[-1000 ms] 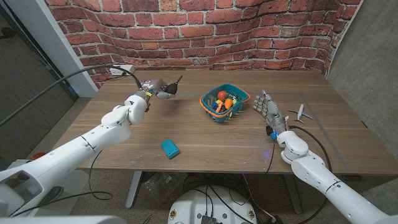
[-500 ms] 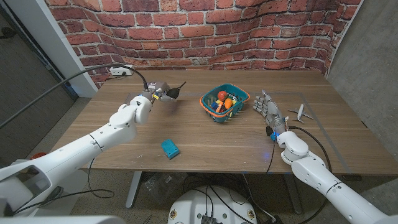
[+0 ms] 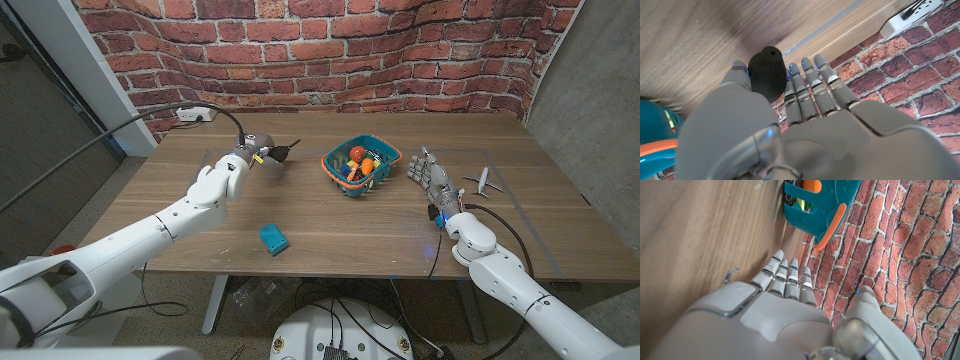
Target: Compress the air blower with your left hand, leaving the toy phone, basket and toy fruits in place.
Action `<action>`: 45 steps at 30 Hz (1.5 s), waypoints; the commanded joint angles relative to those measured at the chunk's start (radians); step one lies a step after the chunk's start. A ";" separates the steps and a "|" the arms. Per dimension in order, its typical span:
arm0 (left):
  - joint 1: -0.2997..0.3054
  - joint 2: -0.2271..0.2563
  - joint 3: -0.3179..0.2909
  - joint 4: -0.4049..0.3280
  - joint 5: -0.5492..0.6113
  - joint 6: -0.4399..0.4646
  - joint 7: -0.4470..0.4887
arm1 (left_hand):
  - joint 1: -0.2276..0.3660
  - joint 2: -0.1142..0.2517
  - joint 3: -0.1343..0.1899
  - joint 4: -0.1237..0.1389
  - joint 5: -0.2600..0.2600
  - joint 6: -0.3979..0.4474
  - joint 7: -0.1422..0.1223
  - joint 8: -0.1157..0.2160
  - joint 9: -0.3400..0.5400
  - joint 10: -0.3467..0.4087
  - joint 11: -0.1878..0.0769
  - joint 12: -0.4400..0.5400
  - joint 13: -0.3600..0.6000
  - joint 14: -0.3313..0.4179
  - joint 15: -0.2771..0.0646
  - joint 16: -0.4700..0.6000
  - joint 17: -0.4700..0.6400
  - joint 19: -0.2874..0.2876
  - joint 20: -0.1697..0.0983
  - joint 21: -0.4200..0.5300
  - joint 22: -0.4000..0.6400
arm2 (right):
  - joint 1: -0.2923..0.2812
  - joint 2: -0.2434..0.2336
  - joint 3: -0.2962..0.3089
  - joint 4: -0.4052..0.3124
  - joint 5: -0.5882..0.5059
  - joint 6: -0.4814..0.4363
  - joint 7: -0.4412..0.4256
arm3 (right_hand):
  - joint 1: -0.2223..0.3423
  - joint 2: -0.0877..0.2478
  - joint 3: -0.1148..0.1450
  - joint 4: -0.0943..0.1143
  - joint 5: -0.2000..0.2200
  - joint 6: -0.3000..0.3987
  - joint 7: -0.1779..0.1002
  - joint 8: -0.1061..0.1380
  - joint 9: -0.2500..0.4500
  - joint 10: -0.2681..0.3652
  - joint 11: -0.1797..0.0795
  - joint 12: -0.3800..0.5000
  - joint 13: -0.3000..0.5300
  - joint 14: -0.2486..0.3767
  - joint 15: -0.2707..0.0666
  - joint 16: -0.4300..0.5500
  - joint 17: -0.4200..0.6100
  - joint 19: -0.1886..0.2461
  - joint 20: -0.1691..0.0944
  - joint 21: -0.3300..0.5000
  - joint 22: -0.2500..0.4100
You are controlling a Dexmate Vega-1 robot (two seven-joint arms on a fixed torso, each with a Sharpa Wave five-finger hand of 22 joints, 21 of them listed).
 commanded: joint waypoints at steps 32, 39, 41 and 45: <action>0.030 -0.076 -0.016 0.030 -0.004 0.024 0.036 | -0.033 -0.004 -0.019 0.010 0.015 -0.084 0.006 -0.007 0.006 -0.074 0.001 -0.003 0.004 -0.073 -0.048 -0.002 0.007 -0.034 -0.001 -0.023 0.003 | -0.007 -0.007 0.008 -0.009 0.002 -0.008 -0.010 | -0.002 0.011 0.002 -0.004 -0.003 0.009 0.002 -0.001 0.004 0.011 0.002 -0.004 0.002 0.009 0.004 -0.002 0.002 0.011 -0.003 -0.012 0.001; 0.075 -0.065 -0.085 -0.005 -0.110 0.011 0.114 | -0.049 -0.002 -0.027 0.019 0.017 -0.154 0.012 -0.013 0.007 -0.130 0.021 -0.005 0.005 -0.114 -0.028 -0.003 0.009 -0.061 0.018 -0.037 0.004 | -0.007 -0.001 0.006 -0.004 -0.002 0.000 -0.012 | -0.001 0.011 0.002 -0.005 -0.003 0.014 0.002 0.001 0.004 0.017 0.002 -0.002 0.002 0.014 0.002 0.000 0.002 0.016 -0.003 -0.012 0.001; 0.090 -0.063 -0.106 -0.015 -0.148 -0.001 0.135 | -0.060 0.005 -0.029 0.026 0.018 -0.161 0.016 -0.009 0.008 -0.145 0.030 -0.004 0.005 -0.128 -0.022 -0.002 0.010 -0.071 0.024 -0.041 0.004 | -0.007 -0.001 0.006 -0.004 -0.003 -0.001 -0.013 | -0.001 0.011 0.002 -0.005 -0.003 0.016 0.001 0.002 0.004 0.018 0.002 -0.001 0.002 0.014 0.002 0.000 0.002 0.016 -0.003 -0.013 0.001; 0.130 -0.060 -0.164 -0.033 -0.247 -0.040 0.197 | -0.099 0.036 -0.033 0.056 0.017 -0.174 0.030 -0.002 0.009 -0.156 0.043 0.003 0.006 -0.148 -0.003 0.003 0.015 -0.091 0.045 -0.049 0.006 | -0.005 -0.002 0.007 -0.005 -0.005 0.000 -0.014 | -0.001 0.011 0.002 -0.005 -0.003 0.016 0.000 0.002 0.004 0.018 0.001 -0.002 0.002 0.015 0.002 0.000 0.002 0.017 -0.003 -0.013 0.001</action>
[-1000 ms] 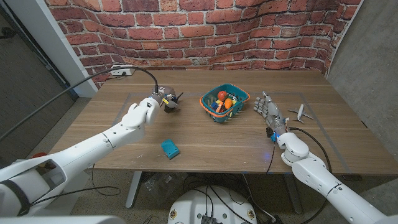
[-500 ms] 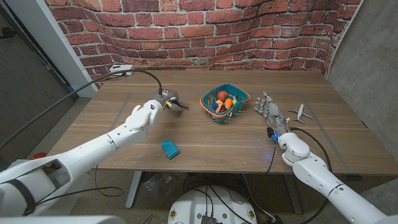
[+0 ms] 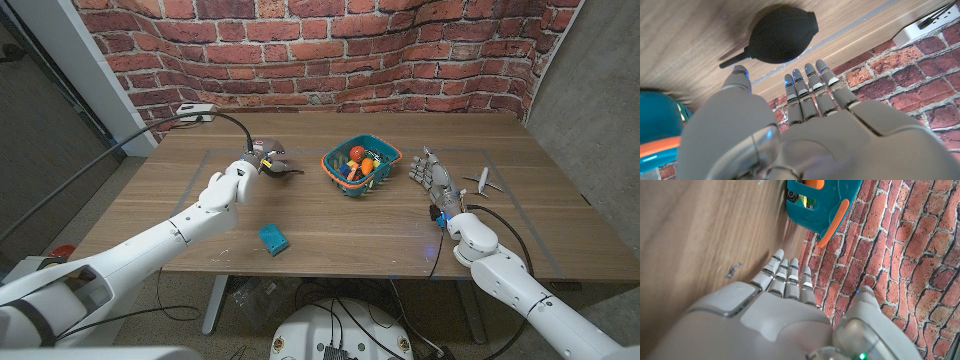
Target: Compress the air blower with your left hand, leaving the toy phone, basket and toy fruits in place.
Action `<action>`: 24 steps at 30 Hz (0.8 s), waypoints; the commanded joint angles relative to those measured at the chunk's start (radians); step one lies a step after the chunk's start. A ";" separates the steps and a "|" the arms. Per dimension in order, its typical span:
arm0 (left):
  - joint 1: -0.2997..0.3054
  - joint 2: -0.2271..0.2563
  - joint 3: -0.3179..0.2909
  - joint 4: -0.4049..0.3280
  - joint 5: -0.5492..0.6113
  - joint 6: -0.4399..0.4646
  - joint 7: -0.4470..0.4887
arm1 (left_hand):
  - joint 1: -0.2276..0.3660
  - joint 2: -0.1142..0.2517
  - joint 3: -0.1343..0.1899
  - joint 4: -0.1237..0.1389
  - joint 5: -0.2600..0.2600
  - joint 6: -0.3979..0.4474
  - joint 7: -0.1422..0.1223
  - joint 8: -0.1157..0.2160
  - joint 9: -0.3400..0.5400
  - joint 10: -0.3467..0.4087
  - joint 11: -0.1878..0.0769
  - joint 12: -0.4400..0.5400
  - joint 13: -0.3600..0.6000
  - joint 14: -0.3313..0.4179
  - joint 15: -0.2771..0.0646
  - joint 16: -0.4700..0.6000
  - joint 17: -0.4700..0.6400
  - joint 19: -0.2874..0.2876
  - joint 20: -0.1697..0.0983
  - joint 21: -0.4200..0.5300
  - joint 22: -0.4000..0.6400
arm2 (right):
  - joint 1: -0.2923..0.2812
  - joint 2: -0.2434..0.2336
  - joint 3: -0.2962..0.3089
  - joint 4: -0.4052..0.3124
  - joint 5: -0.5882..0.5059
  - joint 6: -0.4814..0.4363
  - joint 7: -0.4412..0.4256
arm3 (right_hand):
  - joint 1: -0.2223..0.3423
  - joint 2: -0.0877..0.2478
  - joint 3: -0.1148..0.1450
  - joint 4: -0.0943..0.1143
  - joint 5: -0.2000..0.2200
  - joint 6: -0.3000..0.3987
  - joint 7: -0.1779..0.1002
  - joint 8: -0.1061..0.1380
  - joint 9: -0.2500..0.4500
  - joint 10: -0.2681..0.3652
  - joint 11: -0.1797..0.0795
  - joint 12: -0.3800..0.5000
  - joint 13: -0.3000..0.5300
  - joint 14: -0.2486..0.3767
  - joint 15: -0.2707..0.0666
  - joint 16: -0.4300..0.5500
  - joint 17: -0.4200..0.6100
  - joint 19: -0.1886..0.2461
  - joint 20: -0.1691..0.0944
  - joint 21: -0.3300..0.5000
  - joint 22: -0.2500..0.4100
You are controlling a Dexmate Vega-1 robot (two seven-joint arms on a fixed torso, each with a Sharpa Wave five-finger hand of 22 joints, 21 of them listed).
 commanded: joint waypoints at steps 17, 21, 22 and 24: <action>0.284 0.003 -0.384 -0.083 -0.685 -0.408 0.312 | -0.135 0.059 -0.029 0.098 -0.003 -0.059 0.049 0.008 0.003 -0.062 0.080 0.009 0.004 -0.102 0.043 -0.002 0.005 -0.105 0.055 -0.037 0.004 | 0.024 0.009 -0.008 0.016 -0.014 0.017 0.013 | -0.001 0.011 0.002 -0.005 -0.003 0.007 -0.004 0.001 0.004 0.005 0.000 -0.002 0.002 0.008 -0.003 -0.001 0.002 0.007 0.002 -0.007 0.002; 0.309 -0.008 -0.415 -0.072 -0.771 -0.492 0.314 | -0.147 0.060 -0.034 0.104 -0.004 -0.069 0.054 0.007 0.003 -0.075 0.091 0.008 0.004 -0.112 0.051 -0.002 0.005 -0.114 0.056 -0.040 0.004 | 0.027 0.009 -0.010 0.018 -0.018 0.025 0.017 | -0.001 0.011 0.002 -0.005 -0.003 0.007 -0.003 0.001 0.004 0.006 0.000 -0.002 0.002 0.008 -0.003 -0.001 0.002 0.007 0.002 -0.008 0.002; 0.315 -0.010 -0.421 -0.069 -0.790 -0.511 0.313 | -0.149 0.060 -0.035 0.105 -0.004 -0.070 0.055 0.008 0.003 -0.077 0.095 0.008 0.004 -0.114 0.053 -0.002 0.005 -0.115 0.056 -0.040 0.004 | 0.027 0.009 -0.010 0.018 -0.020 0.026 0.017 | -0.001 0.011 0.001 -0.005 -0.003 0.007 -0.003 0.001 0.004 0.006 0.000 -0.002 0.002 0.008 -0.002 -0.001 0.002 0.007 0.002 -0.008 0.002; 0.326 -0.016 -0.431 -0.061 -0.826 -0.550 0.309 | -0.153 0.060 -0.037 0.107 -0.005 -0.074 0.056 0.007 0.003 -0.079 0.097 0.009 0.003 -0.118 0.054 -0.002 0.005 -0.120 0.056 -0.041 0.004 | 0.028 0.008 -0.009 0.015 -0.023 0.029 0.018 | -0.001 0.011 0.001 -0.005 -0.003 0.007 -0.004 0.001 0.004 0.006 0.000 -0.002 0.002 0.008 -0.003 -0.001 0.002 0.008 0.003 -0.008 0.002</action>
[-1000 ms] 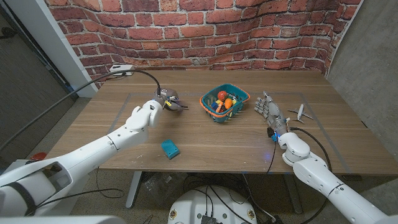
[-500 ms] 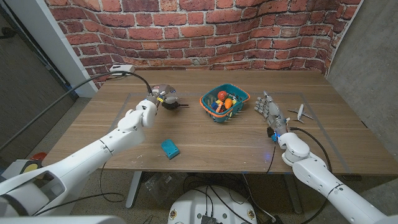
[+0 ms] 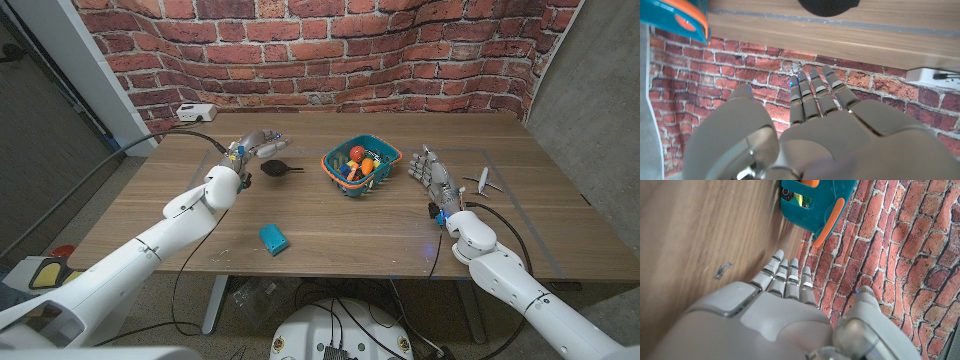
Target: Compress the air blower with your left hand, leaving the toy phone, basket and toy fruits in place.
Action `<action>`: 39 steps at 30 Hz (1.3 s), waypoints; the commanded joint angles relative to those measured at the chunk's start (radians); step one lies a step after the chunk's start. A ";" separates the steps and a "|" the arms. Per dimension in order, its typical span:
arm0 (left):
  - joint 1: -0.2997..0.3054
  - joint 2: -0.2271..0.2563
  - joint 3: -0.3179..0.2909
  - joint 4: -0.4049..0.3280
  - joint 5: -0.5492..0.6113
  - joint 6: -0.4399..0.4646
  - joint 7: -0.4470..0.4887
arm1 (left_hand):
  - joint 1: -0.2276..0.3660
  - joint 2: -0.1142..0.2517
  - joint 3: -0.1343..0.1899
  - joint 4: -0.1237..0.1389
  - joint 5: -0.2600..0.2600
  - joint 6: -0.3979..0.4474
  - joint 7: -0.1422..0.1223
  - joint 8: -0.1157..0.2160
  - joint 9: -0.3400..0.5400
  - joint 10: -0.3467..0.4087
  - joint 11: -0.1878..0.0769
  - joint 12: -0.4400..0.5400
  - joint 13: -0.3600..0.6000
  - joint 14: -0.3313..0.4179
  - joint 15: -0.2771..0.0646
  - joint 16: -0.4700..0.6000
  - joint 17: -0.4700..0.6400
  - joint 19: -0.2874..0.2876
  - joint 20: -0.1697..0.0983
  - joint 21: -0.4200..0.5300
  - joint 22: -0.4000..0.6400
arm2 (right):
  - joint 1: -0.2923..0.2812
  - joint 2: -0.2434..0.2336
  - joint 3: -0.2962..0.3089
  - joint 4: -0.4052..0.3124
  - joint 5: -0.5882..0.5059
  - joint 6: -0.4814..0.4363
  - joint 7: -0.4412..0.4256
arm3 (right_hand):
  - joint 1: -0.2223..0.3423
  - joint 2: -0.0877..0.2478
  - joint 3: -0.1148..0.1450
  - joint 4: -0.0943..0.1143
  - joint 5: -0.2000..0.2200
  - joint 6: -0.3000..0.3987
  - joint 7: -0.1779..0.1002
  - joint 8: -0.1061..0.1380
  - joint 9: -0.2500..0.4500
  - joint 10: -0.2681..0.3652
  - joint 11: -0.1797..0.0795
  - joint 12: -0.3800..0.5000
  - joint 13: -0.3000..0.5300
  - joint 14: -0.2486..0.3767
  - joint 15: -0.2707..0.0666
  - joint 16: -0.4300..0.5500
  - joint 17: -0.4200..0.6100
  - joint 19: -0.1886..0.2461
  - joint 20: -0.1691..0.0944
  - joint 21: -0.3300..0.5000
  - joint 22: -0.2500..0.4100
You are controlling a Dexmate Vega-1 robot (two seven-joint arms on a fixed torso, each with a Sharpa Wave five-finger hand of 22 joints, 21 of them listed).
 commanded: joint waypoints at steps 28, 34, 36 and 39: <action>0.117 -0.128 -0.153 0.191 -0.766 -0.561 -0.236 | -0.083 -0.008 -0.038 0.038 -0.007 -0.115 0.016 -0.007 0.001 -0.108 0.043 -0.007 0.001 -0.101 0.026 -0.006 0.000 -0.071 0.021 -0.011 0.002 | 0.036 -0.001 0.010 0.027 -0.039 0.116 0.059 | -0.009 0.005 -0.005 -0.004 -0.004 0.043 -0.017 0.013 0.005 0.001 0.000 -0.005 0.002 0.002 -0.003 -0.003 0.003 0.006 0.002 -0.014 0.002; 0.115 -0.153 -0.143 0.218 -0.824 -0.567 -0.263 | -0.126 -0.021 -0.065 0.049 -0.003 -0.172 0.021 -0.006 -0.001 -0.179 0.048 -0.009 -0.001 -0.174 0.032 -0.010 0.000 -0.128 0.022 -0.020 0.002 | 0.040 -0.001 0.012 0.033 -0.055 0.140 0.065 | -0.012 0.003 -0.007 -0.003 -0.004 0.039 -0.021 0.009 0.006 -0.001 0.000 -0.007 0.002 0.000 -0.004 -0.004 0.002 0.005 0.002 -0.021 0.002; 0.120 -0.151 -0.142 0.212 -0.825 -0.558 -0.254 | -0.143 -0.026 -0.077 0.051 0.000 -0.198 0.018 -0.007 -0.001 -0.212 0.055 -0.010 -0.002 -0.212 0.032 -0.011 -0.001 -0.157 0.022 -0.023 0.001 | 0.043 -0.008 0.011 0.033 -0.059 0.141 0.075 | -0.016 -0.001 -0.011 -0.003 -0.004 0.019 -0.022 -0.001 0.006 -0.013 -0.001 -0.011 0.002 -0.018 -0.003 -0.009 0.003 -0.005 0.003 -0.029 0.003; 0.125 -0.132 -0.139 0.197 -0.819 -0.532 -0.245 | -0.180 -0.040 -0.103 0.054 0.007 -0.252 0.023 -0.008 -0.003 -0.277 0.058 -0.009 -0.004 -0.274 0.037 -0.009 -0.001 -0.225 0.013 -0.029 0.001 | 0.046 -0.013 0.010 0.033 -0.060 0.142 0.085 | -0.024 -0.007 -0.017 -0.001 -0.004 0.005 -0.018 -0.006 0.005 -0.036 0.001 -0.020 0.002 -0.037 0.000 -0.013 0.003 -0.025 0.002 -0.042 0.003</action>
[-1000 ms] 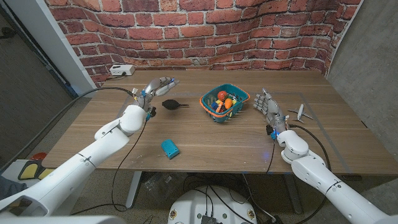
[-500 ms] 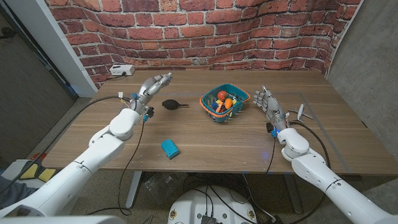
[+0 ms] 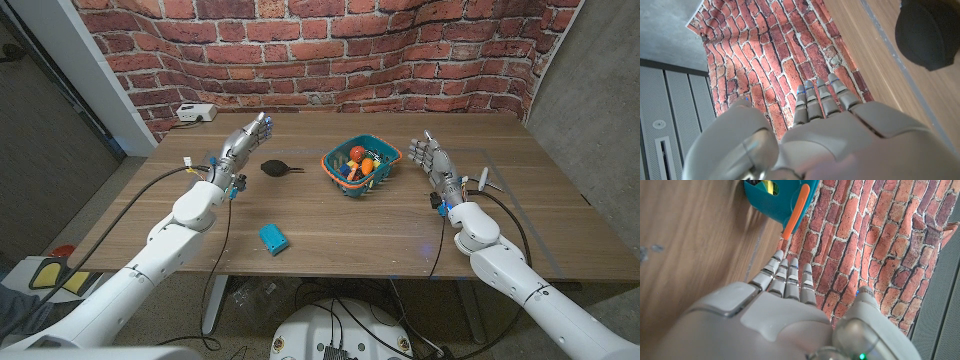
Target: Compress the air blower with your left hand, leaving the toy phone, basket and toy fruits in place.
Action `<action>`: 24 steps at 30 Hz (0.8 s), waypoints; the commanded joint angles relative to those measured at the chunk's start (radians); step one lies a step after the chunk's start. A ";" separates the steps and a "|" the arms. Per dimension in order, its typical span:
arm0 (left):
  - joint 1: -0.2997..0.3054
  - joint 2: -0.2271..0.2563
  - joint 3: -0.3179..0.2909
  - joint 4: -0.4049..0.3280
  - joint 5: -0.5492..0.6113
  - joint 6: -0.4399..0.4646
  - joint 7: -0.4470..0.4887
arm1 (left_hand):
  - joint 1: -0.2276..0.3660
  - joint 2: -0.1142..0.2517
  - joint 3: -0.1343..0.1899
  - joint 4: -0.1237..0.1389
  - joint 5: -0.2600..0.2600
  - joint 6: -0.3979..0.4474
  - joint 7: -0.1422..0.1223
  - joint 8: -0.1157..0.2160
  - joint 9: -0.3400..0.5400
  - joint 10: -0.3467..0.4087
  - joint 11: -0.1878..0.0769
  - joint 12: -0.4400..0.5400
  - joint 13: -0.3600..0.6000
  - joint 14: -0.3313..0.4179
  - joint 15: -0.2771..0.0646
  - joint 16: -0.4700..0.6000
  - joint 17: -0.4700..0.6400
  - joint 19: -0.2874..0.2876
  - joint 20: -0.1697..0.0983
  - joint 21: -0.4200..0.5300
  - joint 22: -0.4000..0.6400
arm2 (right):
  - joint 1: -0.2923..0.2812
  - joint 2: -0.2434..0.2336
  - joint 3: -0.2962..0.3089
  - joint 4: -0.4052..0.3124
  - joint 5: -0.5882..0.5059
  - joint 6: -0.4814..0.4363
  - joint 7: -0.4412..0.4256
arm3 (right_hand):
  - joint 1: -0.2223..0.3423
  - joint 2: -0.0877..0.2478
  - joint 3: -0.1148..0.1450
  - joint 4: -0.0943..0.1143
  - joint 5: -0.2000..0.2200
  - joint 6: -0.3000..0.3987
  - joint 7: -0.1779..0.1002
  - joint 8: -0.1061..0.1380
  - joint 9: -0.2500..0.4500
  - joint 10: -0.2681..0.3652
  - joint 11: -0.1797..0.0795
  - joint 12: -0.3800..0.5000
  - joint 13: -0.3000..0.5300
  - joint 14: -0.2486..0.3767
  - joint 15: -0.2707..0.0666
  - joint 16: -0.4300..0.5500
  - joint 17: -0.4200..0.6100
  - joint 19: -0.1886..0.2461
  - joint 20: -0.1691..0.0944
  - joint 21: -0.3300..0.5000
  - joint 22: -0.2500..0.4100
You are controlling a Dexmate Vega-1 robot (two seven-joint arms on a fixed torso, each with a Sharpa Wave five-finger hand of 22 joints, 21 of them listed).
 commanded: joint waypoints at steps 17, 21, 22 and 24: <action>-0.001 -0.051 0.049 0.055 -0.068 -0.034 -0.022 | -0.130 -0.047 -0.106 0.001 0.043 -0.296 0.006 -0.007 -0.004 -0.240 -0.017 0.002 -0.007 -0.239 0.003 0.002 -0.004 -0.212 -0.048 -0.002 -0.001 | 0.033 -0.022 0.002 0.036 0.019 0.056 0.113 | -0.087 -0.046 -0.056 0.029 0.008 -0.099 0.026 -0.023 0.001 -0.110 -0.011 -0.026 -0.002 -0.106 -0.005 -0.005 0.004 -0.071 -0.029 -0.057 0.004; 0.007 -0.055 0.047 0.049 -0.070 -0.038 -0.012 | -0.139 -0.050 -0.116 -0.001 0.048 -0.321 0.008 -0.003 -0.004 -0.274 -0.014 0.001 -0.007 -0.272 0.003 0.001 -0.005 -0.241 -0.056 -0.003 -0.001 | 0.033 -0.020 0.005 0.039 0.027 0.061 0.118 | -0.090 -0.049 -0.058 0.029 0.009 -0.102 0.032 -0.023 0.000 -0.110 -0.010 -0.025 -0.002 -0.108 -0.005 -0.005 0.003 -0.071 -0.030 -0.059 0.003; 0.008 -0.056 0.046 0.049 -0.074 -0.038 -0.012 | -0.141 -0.051 -0.119 -0.002 0.049 -0.328 0.006 -0.003 -0.004 -0.279 -0.014 0.002 -0.008 -0.278 0.004 0.001 -0.005 -0.248 -0.056 -0.004 -0.001 | 0.033 -0.021 0.004 0.040 0.028 0.061 0.120 | -0.091 -0.050 -0.059 0.029 0.009 -0.105 0.035 -0.023 0.000 -0.114 -0.009 -0.026 -0.002 -0.109 -0.005 -0.004 0.003 -0.073 -0.029 -0.060 0.003; 0.009 -0.059 0.046 0.051 -0.079 -0.043 -0.015 | -0.143 -0.052 -0.121 -0.002 0.050 -0.331 0.006 -0.002 -0.005 -0.284 -0.014 0.002 -0.008 -0.286 0.005 0.001 -0.005 -0.254 -0.058 -0.004 -0.001 | 0.032 -0.023 0.004 0.041 0.028 0.063 0.126 | -0.093 -0.052 -0.061 0.029 0.010 -0.106 0.036 -0.022 0.000 -0.116 -0.009 -0.026 -0.003 -0.112 -0.004 -0.005 0.002 -0.077 -0.029 -0.063 0.003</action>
